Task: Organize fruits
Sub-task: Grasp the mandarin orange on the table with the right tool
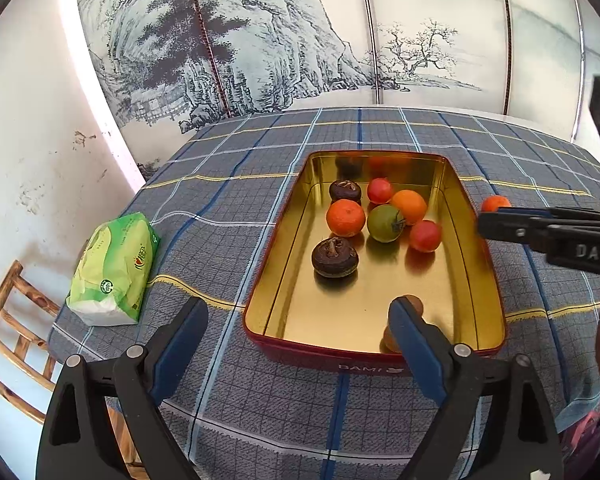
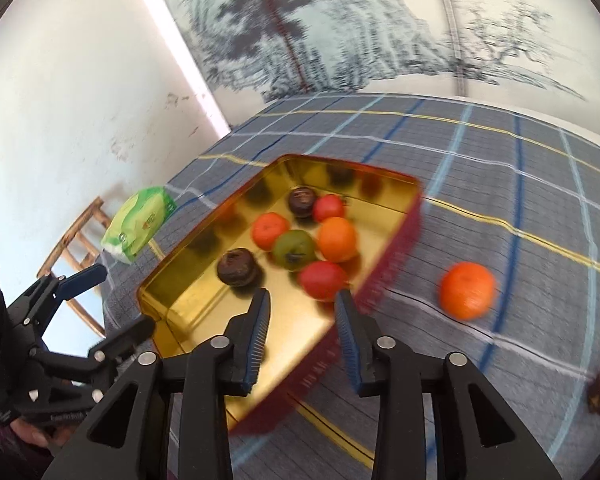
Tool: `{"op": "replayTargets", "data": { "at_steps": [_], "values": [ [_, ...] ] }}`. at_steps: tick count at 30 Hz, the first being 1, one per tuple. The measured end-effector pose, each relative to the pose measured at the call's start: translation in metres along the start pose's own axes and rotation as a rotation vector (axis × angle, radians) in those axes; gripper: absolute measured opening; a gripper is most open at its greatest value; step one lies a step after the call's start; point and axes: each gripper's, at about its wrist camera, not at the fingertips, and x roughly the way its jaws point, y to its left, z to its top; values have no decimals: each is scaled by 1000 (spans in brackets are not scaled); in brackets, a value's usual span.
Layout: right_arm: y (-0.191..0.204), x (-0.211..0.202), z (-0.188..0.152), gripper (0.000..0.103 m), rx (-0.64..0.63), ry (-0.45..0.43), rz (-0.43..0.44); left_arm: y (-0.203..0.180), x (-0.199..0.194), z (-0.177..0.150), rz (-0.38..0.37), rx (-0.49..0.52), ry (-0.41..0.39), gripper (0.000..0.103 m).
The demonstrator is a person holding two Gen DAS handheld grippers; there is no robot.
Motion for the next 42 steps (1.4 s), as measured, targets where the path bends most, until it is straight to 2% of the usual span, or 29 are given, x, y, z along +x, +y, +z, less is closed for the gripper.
{"op": "replayTargets", "data": {
  "at_steps": [5,10,16,26,33,35,36,37,38,42],
  "values": [
    [-33,-13,-13,44,68,-10,-55,-9,-3,0,1,19,-2,91],
    [-50,-20,-24,48,70,-10,-119,-16,-6,2,3,35,-7,92],
    [-61,-25,-29,53,71,-17,-133,-28,-9,3,-5,63,-19,93],
    [-62,-8,-11,55,-19,-2,-160,-44,-10,7,-21,112,-35,95],
    [-64,26,10,59,-86,43,-197,-48,-9,11,-28,123,-35,95],
    [-66,45,13,58,-108,95,-216,-49,-7,12,-29,126,-32,95],
    [-66,53,14,48,-121,122,-249,-50,-7,12,-29,128,-30,95],
    [-64,52,14,42,-142,108,-268,-51,-7,14,-31,131,-28,95],
    [-65,52,15,42,-132,123,-247,-52,-7,15,-34,134,-30,95],
    [-72,5,12,41,-94,11,-232,-59,-13,19,-39,157,-48,95]
  ]
}}
